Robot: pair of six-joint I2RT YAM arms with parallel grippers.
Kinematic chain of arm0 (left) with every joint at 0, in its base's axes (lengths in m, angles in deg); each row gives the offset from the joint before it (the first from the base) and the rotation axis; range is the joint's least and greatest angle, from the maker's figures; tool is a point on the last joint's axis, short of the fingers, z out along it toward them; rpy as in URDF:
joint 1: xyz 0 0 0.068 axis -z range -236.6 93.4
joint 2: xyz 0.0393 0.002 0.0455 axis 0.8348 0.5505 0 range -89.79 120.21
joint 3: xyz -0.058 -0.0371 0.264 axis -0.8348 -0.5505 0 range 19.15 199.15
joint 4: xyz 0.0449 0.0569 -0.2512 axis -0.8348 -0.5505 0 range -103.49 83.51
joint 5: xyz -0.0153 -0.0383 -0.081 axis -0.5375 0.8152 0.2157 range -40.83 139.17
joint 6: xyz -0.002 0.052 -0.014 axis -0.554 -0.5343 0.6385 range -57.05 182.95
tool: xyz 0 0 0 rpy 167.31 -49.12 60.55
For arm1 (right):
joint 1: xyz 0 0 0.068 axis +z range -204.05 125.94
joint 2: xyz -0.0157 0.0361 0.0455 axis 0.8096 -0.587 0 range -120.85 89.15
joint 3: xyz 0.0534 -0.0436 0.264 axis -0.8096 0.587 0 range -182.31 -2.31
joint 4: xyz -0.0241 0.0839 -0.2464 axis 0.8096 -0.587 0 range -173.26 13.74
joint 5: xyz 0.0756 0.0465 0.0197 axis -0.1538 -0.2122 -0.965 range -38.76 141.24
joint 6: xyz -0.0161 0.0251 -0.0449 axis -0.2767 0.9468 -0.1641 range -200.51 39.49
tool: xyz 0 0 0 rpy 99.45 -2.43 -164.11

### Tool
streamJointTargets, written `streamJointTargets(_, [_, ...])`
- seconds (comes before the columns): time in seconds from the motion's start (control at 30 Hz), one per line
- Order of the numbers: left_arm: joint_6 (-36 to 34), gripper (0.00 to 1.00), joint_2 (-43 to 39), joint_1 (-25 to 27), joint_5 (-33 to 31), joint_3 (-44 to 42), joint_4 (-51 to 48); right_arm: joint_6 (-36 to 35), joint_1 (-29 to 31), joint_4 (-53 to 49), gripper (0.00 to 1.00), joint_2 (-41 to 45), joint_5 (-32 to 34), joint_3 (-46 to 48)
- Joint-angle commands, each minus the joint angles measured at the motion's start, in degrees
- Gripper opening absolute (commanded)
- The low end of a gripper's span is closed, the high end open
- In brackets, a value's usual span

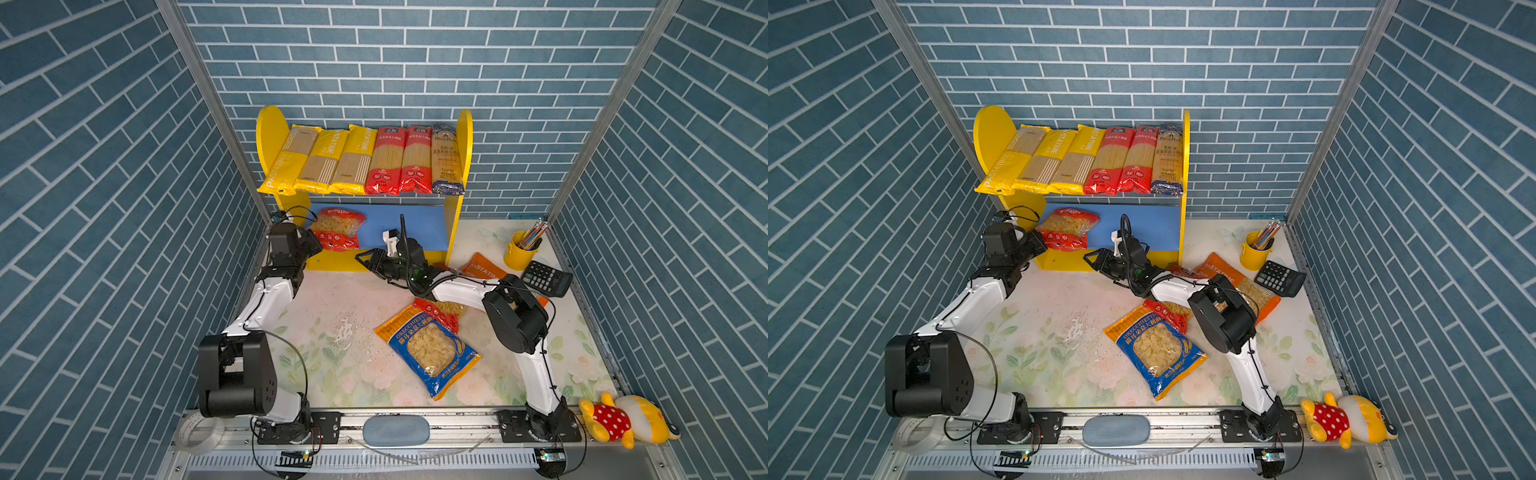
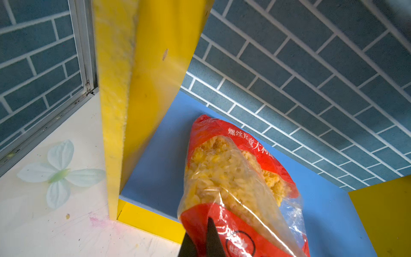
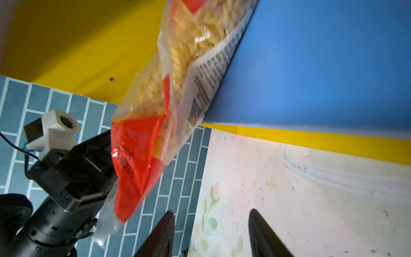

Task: Place and organize the pasta boxes and bags onto the shelf
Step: 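Set the bag upright on the lower shelf and open both grippers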

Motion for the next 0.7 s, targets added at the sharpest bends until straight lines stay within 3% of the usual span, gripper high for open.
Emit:
streamJointTargets(0.0, [0.55,0.0,1.16,-1.3,-1.58,0.85,3.48,2.28,0.95,-1.26,0.52,-1.35,-0.82,-4.91])
streamJointTargets(0.17, [0.42,0.02,0.9,-2.62,-0.89,3.28,1.19,2.28,2.34,-9.36,0.39,-7.34,0.79,-14.26])
streamJointTargets(0.3, [2.53,0.08,-0.93,-2.62,1.23,-1.0,3.27,4.2,2.71,-11.86,0.33,-12.96,1.45,-24.07])
streamJointTargets(0.47, [3.58,0.17,-3.94,-2.61,1.84,-2.99,2.3,4.65,2.72,-18.18,0.31,-20.21,4.12,-37.87])
streamJointTargets(0.67, [4.16,0.24,-1.94,-2.61,3.6,-2.66,1.59,5.62,1.54,-24.96,0.3,-29.68,4.86,-55.7])
